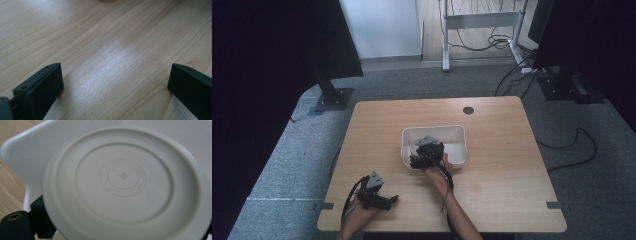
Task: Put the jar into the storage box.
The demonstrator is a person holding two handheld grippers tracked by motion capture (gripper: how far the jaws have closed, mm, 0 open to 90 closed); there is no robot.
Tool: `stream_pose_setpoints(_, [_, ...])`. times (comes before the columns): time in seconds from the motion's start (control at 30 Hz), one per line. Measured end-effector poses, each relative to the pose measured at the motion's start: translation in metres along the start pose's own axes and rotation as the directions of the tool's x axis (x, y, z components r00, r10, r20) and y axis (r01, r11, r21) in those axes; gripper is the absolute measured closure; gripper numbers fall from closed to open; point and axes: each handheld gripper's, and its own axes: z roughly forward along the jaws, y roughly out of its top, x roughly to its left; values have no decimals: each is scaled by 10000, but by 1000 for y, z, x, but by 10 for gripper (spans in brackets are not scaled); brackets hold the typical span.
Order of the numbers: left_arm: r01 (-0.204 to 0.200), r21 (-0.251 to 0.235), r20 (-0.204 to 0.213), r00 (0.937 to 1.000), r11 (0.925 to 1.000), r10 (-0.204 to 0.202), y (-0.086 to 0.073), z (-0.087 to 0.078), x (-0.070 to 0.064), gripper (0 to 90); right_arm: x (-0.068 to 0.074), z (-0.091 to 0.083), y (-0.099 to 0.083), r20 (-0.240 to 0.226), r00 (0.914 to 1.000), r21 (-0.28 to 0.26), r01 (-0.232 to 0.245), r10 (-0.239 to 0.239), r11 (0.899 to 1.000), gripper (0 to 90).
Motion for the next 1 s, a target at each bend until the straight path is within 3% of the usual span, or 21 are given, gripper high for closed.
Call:
stream_pose_setpoints(0.5, [-12, 0, 8, 10000, 10000, 12, 0, 0, 0, 0, -3, 3, -1, -309, 9984, 242, -475, 482, 9986, 76])
stream_pose_setpoints(0.73, [-10, -3, 9, 10000, 10000, 10, 0, 0, 0, 0, -6, 1, -2, -555, 9975, 65, -433, 436, 9990, 8])
stream_pose_setpoints(1.0, [-7, -5, 6, 10000, 10000, 7, 0, 0, 0, 0, -6, -5, -2, -535, 9983, -17, -229, 228, 9997, 3])
